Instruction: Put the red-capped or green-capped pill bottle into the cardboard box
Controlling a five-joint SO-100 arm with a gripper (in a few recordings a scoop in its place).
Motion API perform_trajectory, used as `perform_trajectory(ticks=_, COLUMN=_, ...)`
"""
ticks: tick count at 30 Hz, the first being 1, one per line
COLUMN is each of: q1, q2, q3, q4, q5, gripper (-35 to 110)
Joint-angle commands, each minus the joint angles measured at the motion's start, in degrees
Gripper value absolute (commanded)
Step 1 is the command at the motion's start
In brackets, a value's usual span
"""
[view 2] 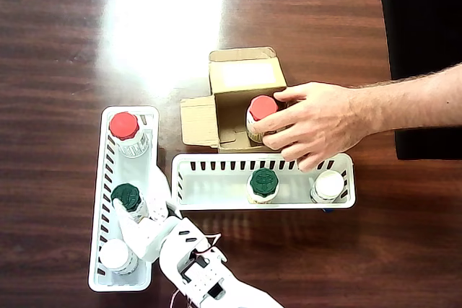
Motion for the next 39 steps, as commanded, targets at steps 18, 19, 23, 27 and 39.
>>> perform_trajectory(ticks=18, q1=-3.1, q2=-17.8, q3=-6.7, q4=-18.7, q5=-2.1, gripper=78)
perform_trajectory(ticks=19, q1=-3.1, q2=-17.8, q3=-6.7, q4=-18.7, q5=-2.2, gripper=78)
perform_trajectory(ticks=23, q1=-1.6, q2=-21.0, q3=-7.6, q4=-20.0, q5=-2.1, gripper=78)
perform_trajectory(ticks=27, q1=0.0, q2=-24.9, q3=-7.6, q4=-23.5, q5=-2.0, gripper=77)
perform_trajectory(ticks=39, q1=2.2, q2=-27.4, q3=-7.0, q4=-24.9, q5=-1.7, gripper=57)
